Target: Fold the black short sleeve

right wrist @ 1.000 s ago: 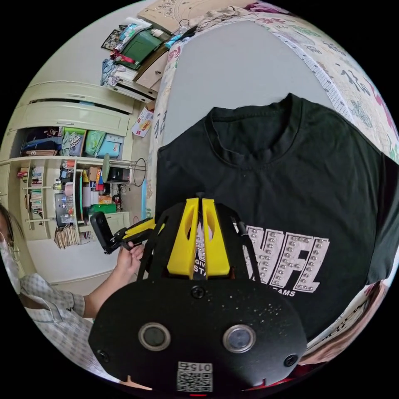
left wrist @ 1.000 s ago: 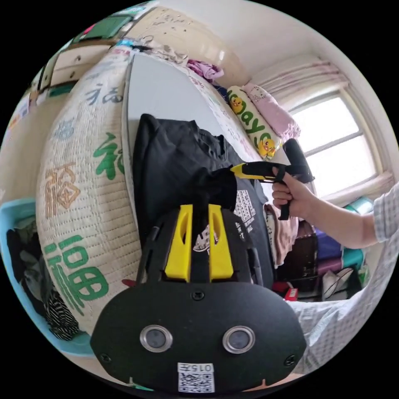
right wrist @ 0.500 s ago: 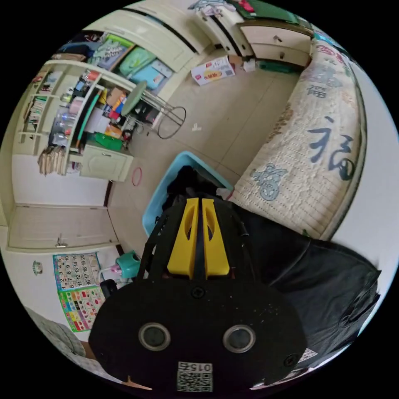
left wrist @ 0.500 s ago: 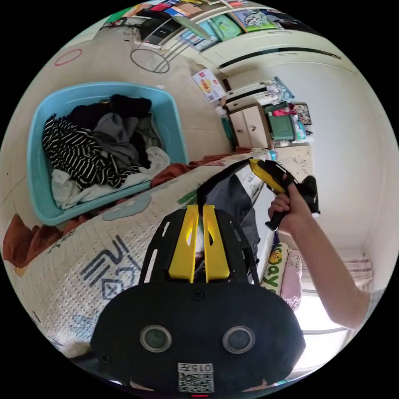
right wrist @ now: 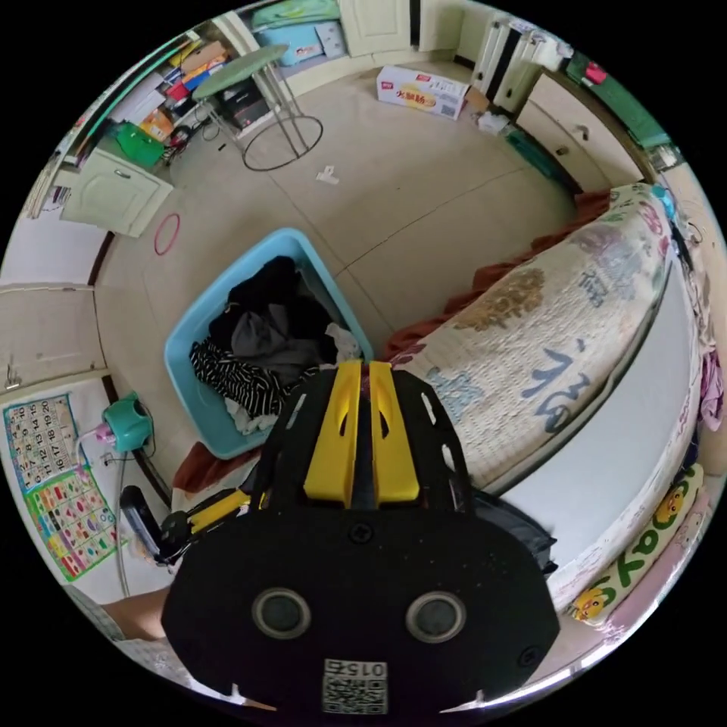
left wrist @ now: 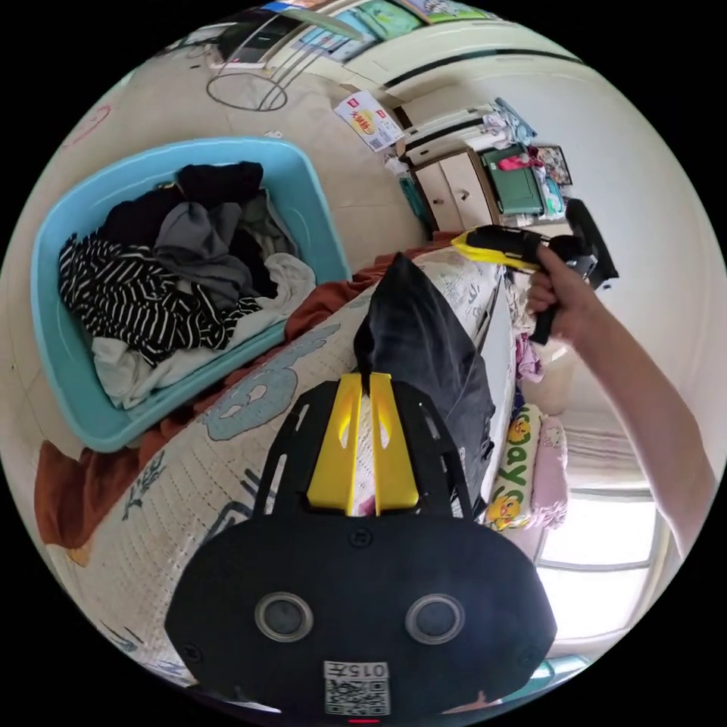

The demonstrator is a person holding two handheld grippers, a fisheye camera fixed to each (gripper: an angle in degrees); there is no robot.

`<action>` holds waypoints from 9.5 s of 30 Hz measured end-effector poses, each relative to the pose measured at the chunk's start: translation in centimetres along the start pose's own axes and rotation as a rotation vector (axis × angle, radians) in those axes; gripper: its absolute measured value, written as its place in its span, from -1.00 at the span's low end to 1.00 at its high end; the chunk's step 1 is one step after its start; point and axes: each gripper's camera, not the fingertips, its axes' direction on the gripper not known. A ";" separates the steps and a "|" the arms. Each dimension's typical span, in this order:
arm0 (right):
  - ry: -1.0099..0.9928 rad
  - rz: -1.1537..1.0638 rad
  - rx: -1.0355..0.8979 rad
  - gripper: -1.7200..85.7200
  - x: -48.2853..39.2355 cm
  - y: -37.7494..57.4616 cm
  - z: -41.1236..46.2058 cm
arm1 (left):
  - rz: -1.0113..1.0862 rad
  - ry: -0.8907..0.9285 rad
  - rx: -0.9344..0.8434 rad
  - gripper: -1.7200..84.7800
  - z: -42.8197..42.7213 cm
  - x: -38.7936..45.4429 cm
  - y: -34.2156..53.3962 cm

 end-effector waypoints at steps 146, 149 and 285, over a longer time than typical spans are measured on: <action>-0.497 0.474 0.465 -0.92 23.7 94.4 -18.9 | 0.752 -0.374 -0.457 -0.91 -87.9 69.2 -29.9; -0.503 0.430 0.363 -0.85 21.0 92.5 -16.5 | 0.661 -0.383 -0.494 -0.89 -89.0 64.5 -31.8; -0.369 0.483 0.357 -0.94 38.2 65.9 -13.1 | 0.486 -0.306 -0.310 -0.77 -54.9 64.1 -17.8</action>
